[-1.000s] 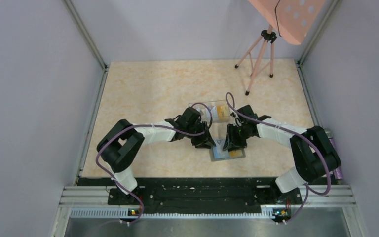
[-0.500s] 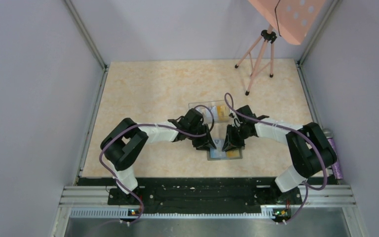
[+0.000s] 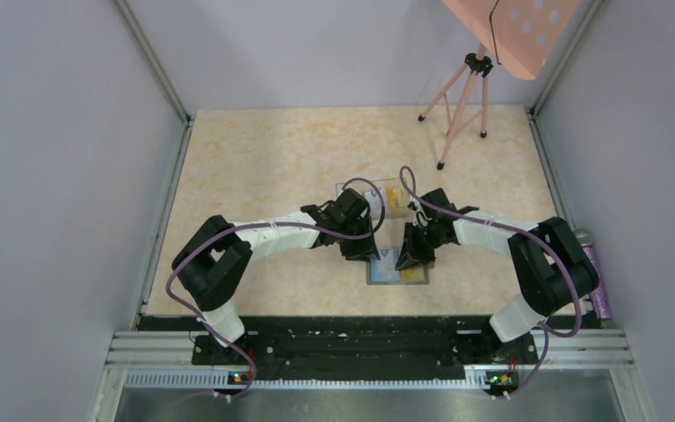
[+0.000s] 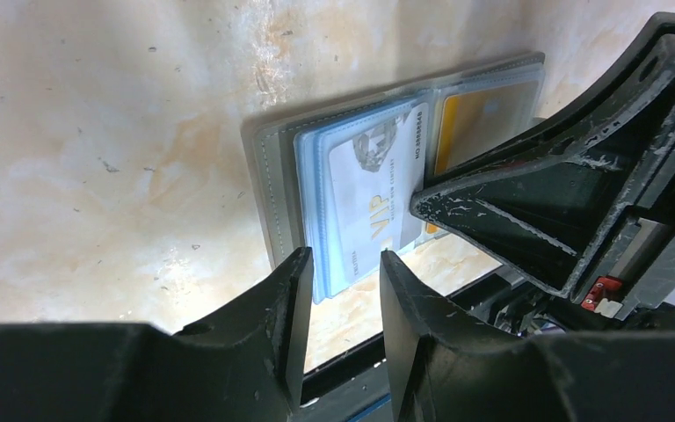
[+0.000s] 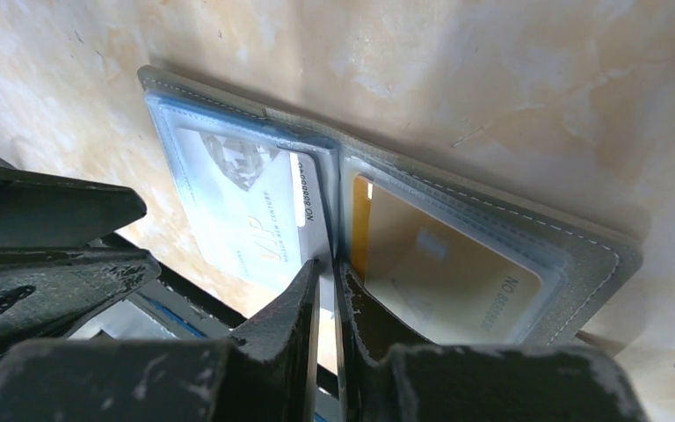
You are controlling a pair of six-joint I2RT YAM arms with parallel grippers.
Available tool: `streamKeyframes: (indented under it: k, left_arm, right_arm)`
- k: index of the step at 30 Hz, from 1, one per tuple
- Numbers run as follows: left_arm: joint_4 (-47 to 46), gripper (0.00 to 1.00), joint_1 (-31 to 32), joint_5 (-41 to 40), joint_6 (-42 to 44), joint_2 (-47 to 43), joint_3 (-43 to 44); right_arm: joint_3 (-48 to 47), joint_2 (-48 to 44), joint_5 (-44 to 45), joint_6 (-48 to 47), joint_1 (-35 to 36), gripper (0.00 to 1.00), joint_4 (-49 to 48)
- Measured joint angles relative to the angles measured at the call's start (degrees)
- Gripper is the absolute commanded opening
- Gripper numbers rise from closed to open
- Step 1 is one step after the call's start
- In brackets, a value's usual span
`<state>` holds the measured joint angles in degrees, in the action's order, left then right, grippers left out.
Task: Put the credit cards into the card holder
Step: Insert the credit card into the card holder, then turn over the card slot in the card holder.
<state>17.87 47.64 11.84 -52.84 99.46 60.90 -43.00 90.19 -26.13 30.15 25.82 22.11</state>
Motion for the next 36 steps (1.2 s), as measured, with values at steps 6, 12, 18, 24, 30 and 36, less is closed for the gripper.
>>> streamKeyframes:
  k: [6, 12, 18, 24, 30, 36]
  left_arm:
    - [0.3, 0.41, 0.4, -1.3, 0.3, -1.1, 0.1]
    - [-2.8, 0.41, 0.4, 1.1, 0.2, 0.0, 0.1]
    - [-2.6, 0.42, 0.4, 0.7, 0.3, 2.0, 0.1]
    - [-2.1, 0.42, 0.4, 0.5, 0.6, 2.7, 0.1]
    - [-1.5, 0.41, 0.4, 0.5, 1.0, 3.3, 0.1]
    - [-1.6, 0.38, 0.4, 1.2, 1.1, 3.3, 0.1]
  right_arm:
    - [0.3, 0.0, -0.5, 0.4, 0.0, 0.10, -0.4]
    - [1.0, 0.1, -1.7, 1.2, 0.0, 0.16, -1.8]
    - [1.5, 0.1, -3.0, 2.2, 0.0, 0.23, -3.0]
    - [1.8, 0.0, -3.9, 2.7, 0.0, 0.25, -3.8]
    - [2.6, 0.0, -5.3, 3.7, 0.0, 0.25, -5.3]
    - [3.3, 0.1, -6.7, 5.0, 0.1, 0.24, -6.5]
